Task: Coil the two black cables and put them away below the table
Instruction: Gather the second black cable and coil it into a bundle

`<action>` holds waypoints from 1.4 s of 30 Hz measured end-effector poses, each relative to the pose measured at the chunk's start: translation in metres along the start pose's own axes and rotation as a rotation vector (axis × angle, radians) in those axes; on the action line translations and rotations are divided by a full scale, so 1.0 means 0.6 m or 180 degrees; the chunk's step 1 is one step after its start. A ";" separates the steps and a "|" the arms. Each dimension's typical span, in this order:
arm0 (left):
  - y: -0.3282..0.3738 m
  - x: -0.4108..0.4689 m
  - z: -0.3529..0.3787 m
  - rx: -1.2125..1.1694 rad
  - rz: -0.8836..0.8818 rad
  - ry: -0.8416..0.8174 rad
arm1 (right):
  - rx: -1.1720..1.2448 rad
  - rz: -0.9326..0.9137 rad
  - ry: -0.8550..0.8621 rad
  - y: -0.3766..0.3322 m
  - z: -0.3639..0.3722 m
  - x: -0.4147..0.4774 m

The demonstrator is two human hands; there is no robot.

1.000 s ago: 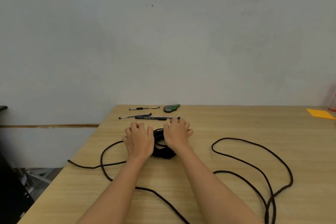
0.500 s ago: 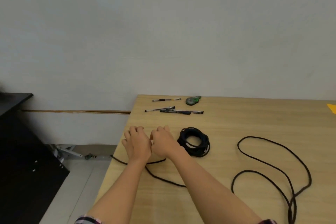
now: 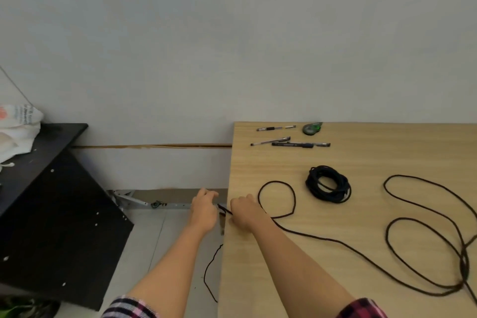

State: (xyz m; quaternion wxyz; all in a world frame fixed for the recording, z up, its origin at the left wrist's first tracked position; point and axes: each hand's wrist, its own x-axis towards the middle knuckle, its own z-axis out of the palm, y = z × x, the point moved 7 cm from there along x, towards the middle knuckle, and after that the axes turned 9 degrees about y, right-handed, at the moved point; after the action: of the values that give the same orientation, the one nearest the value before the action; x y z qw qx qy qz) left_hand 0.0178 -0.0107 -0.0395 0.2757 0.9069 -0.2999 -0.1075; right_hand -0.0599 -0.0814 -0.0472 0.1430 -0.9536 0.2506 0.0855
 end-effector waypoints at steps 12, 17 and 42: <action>-0.003 0.046 0.001 -0.1305 -0.0288 -0.0877 | 0.1757 0.0433 0.0803 0.015 -0.086 0.050; -0.003 0.048 -0.028 -0.1783 -0.0306 -0.0777 | 0.2440 0.1340 0.2232 0.097 -0.189 0.038; 0.182 0.092 -0.114 -0.1739 0.0613 -0.0174 | -0.0271 0.0208 0.1869 0.049 -0.263 0.021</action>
State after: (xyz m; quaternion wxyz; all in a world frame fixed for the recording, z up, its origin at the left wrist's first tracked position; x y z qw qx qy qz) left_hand 0.0334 -0.0873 0.0771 0.5105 0.7632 -0.3519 -0.1820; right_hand -0.0493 -0.1616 0.0921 0.0215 -0.9341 0.3081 -0.1791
